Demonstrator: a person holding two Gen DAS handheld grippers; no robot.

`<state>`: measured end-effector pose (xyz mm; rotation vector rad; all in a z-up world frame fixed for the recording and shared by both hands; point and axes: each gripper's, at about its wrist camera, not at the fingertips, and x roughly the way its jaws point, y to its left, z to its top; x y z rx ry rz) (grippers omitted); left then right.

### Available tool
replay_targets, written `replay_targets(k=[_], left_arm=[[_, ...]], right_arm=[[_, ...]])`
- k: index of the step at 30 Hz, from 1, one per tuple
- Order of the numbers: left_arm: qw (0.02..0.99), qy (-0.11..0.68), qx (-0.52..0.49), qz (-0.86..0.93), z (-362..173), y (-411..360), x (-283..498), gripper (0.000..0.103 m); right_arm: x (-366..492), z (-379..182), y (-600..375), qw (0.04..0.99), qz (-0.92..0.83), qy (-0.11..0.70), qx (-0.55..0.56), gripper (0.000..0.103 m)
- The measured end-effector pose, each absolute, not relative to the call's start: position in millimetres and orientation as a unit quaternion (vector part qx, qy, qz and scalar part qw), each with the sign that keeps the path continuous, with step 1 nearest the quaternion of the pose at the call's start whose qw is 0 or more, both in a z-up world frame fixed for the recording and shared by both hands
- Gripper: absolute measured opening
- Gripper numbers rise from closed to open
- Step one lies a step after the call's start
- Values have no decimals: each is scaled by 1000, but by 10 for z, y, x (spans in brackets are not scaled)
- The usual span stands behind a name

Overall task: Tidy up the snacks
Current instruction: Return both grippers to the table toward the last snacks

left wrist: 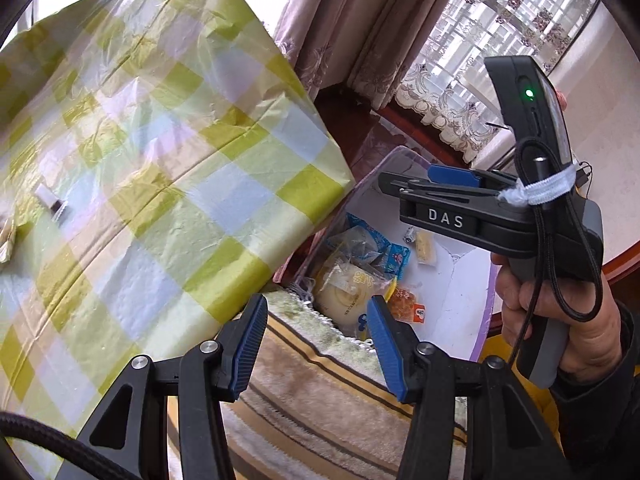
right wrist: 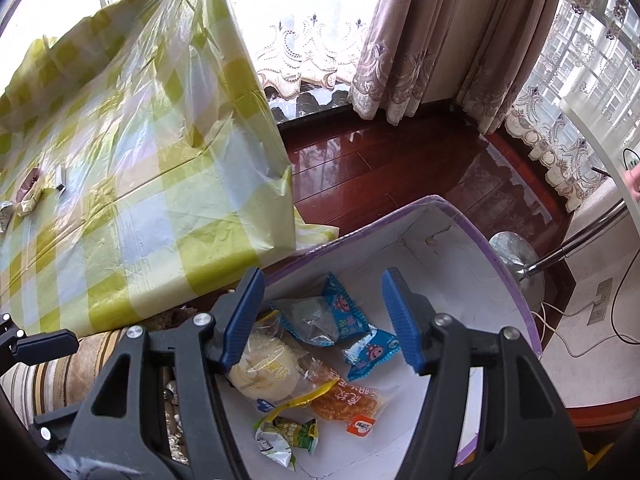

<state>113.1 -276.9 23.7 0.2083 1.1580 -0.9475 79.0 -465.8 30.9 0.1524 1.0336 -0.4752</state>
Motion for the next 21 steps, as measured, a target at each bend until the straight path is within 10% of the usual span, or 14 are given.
replay_targets(k=[21], left_arm=[[832, 518, -42, -191, 149, -722, 2366, 53]], right_arm=[[1726, 414, -3279, 877, -95, 470, 9, 70]])
